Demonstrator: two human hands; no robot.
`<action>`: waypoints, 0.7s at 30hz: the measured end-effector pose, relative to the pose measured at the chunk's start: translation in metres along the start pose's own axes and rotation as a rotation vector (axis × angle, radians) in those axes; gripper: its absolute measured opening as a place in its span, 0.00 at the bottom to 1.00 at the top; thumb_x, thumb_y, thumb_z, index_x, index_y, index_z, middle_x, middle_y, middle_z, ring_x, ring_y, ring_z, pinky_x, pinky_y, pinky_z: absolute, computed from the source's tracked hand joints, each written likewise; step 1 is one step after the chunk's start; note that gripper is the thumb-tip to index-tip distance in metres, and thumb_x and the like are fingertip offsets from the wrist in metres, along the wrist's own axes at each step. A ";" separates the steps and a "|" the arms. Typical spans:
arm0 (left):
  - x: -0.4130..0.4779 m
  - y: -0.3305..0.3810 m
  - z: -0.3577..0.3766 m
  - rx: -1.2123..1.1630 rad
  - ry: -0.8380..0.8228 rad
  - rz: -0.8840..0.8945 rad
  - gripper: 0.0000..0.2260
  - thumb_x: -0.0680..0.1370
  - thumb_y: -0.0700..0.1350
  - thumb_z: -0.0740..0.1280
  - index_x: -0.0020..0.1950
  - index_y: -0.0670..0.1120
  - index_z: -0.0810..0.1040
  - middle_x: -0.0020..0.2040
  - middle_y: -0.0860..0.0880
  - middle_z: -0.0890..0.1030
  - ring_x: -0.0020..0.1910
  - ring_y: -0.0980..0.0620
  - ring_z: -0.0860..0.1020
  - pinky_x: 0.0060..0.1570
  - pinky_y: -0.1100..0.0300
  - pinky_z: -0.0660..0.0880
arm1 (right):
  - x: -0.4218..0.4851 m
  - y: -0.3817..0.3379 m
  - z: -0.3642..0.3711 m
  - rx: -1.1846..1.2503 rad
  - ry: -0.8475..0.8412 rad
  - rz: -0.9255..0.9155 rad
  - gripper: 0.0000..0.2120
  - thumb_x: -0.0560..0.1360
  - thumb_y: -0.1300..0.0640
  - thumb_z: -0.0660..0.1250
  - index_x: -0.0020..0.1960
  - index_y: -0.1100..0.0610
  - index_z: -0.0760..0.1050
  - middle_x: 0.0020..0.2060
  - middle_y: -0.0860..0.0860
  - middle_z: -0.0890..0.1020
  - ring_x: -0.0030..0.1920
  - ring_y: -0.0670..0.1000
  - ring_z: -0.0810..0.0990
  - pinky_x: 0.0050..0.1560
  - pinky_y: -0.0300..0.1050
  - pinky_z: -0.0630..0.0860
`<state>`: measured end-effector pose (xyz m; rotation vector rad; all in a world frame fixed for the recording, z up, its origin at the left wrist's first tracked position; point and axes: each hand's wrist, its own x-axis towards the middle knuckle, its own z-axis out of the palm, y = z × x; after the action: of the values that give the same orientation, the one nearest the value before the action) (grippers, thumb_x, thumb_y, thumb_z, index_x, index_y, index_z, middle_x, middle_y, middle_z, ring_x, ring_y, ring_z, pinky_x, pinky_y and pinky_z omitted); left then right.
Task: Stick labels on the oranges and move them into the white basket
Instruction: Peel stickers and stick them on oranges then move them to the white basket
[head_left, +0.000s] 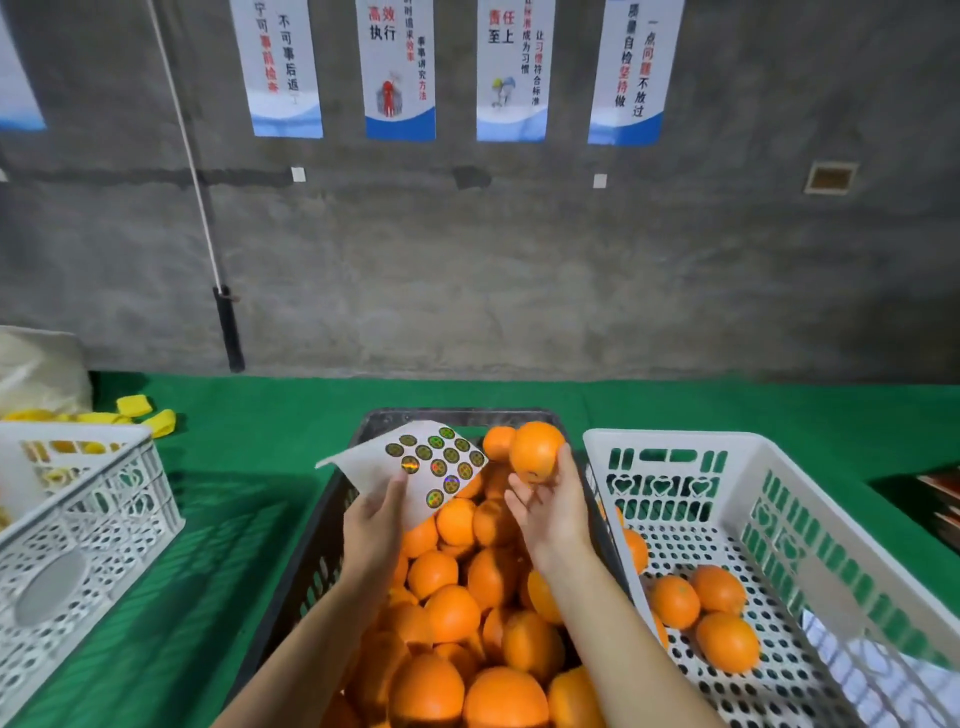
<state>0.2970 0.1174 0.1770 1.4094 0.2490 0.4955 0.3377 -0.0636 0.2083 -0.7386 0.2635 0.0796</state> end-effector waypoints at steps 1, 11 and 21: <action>-0.001 0.000 0.001 -0.017 -0.028 -0.016 0.11 0.82 0.50 0.66 0.51 0.45 0.85 0.47 0.48 0.87 0.49 0.49 0.85 0.49 0.53 0.80 | 0.001 -0.005 -0.003 0.087 -0.005 -0.036 0.28 0.81 0.39 0.60 0.71 0.59 0.70 0.63 0.58 0.77 0.54 0.56 0.81 0.46 0.49 0.77; -0.005 0.001 0.004 -0.016 -0.177 -0.064 0.11 0.81 0.50 0.66 0.55 0.44 0.83 0.48 0.47 0.87 0.46 0.48 0.86 0.38 0.62 0.81 | 0.018 -0.020 -0.034 0.396 0.114 -0.147 0.35 0.80 0.30 0.47 0.68 0.57 0.66 0.58 0.58 0.80 0.53 0.62 0.81 0.61 0.60 0.71; -0.003 -0.006 0.002 -0.031 -0.310 -0.111 0.11 0.81 0.45 0.67 0.60 0.41 0.81 0.52 0.43 0.86 0.50 0.42 0.85 0.44 0.55 0.82 | -0.005 0.018 -0.015 -1.116 -0.015 -0.771 0.04 0.80 0.48 0.64 0.53 0.45 0.76 0.47 0.41 0.79 0.46 0.41 0.77 0.49 0.46 0.76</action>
<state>0.2961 0.1142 0.1710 1.4117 0.0677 0.1852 0.3264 -0.0607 0.1873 -1.9006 -0.1294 -0.5456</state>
